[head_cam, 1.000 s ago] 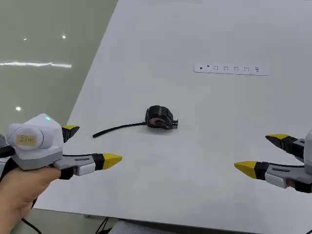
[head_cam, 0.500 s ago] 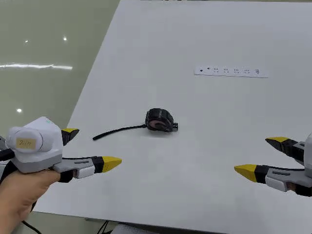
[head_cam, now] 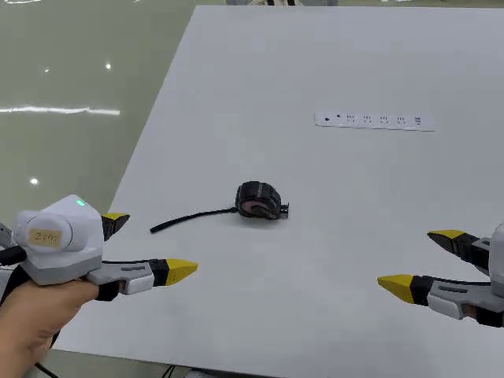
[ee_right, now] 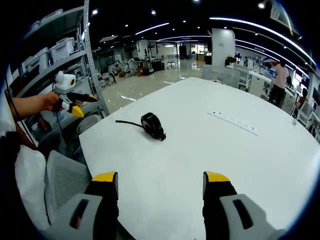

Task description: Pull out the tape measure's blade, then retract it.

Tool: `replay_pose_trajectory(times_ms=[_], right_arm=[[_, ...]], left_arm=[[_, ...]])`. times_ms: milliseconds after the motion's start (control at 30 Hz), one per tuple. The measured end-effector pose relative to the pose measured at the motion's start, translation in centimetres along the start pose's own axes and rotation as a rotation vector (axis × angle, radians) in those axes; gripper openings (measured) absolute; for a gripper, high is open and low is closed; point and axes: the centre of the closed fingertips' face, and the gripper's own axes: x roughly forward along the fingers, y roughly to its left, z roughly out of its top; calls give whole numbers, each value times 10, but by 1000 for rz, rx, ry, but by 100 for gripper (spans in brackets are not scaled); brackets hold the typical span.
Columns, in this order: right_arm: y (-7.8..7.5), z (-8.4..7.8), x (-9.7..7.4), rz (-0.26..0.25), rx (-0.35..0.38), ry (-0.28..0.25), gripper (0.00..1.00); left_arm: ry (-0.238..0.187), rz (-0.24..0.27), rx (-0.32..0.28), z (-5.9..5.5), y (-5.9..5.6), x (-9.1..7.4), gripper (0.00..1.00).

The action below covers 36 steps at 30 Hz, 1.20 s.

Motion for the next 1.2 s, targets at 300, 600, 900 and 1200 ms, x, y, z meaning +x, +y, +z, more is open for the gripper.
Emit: replay_pose_trajectory(times_ms=[300,600,900,1200], right_arm=[[-3,1,5,9,-8,5,70],[-5,3,10,16,-18,12,70],[-5,5,20,29,-34,19,69],[-5,7,31,48,-55,30,69]], left_arm=[[8,-7,7,1,-1,5,93],[10,-18,15,5,-3,13,92],[14,-30,20,7,-6,22,92],[21,-44,32,9,-9,31,91]])
